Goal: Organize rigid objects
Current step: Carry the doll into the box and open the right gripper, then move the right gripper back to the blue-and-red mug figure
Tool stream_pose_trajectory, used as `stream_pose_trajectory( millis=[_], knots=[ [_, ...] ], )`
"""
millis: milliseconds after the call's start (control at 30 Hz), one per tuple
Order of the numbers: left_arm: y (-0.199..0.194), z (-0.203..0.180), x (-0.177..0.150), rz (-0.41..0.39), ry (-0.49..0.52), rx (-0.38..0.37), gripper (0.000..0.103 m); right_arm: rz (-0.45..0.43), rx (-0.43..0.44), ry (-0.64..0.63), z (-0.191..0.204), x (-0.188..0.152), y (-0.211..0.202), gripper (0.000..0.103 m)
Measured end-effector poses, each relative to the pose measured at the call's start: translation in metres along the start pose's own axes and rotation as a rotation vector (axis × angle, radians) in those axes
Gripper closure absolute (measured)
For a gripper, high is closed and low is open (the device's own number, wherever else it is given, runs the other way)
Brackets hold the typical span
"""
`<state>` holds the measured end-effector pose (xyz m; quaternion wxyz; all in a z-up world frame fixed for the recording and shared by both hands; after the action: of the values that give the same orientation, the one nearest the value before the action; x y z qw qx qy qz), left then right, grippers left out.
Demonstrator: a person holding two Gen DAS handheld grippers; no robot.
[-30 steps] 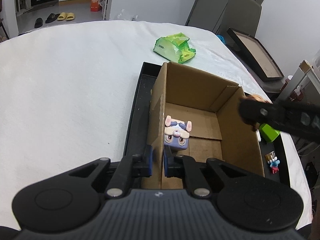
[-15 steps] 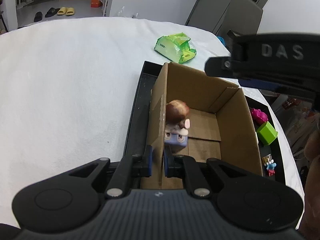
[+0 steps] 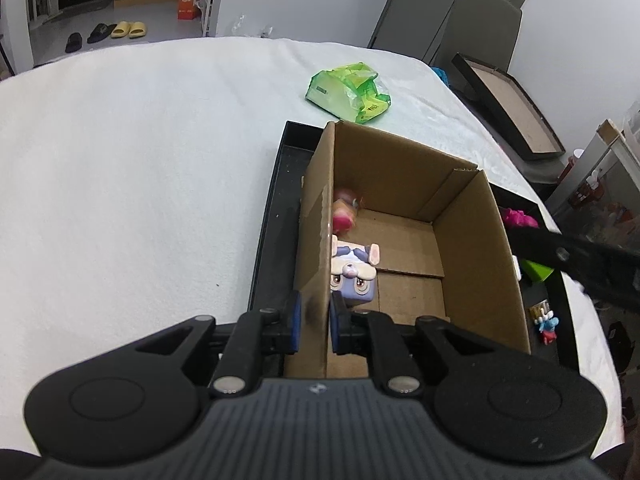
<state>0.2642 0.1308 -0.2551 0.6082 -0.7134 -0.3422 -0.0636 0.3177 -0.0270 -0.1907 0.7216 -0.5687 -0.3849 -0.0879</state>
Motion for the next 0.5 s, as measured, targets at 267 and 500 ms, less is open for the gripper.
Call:
stream_pose_trajectory(
  millis=[267, 500],
  knots=[
    [-0.001, -0.002, -0.003, 0.005, 0.026, 0.052, 0.088, 0.006, -0.021, 0.044, -0.04, -0.016, -0.006, 0.043],
    [-0.001, -0.002, -0.004, 0.022, 0.035, 0.107, 0.067, -0.008, -0.015, 0.144, -0.083, -0.036, -0.006, 0.038]
  ],
)
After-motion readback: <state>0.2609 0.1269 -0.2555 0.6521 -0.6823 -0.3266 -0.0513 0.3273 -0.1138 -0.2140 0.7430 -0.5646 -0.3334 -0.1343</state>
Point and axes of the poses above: each gripper's, at about its wrist camera, not at the fingertips, and y roughly the way its jaws point, z to its left, x to its top, the point moved 9 cm from there along y, roughly the way its jaws point, and after that the axes turned 2 degrees about z, right-handed, at the moved point
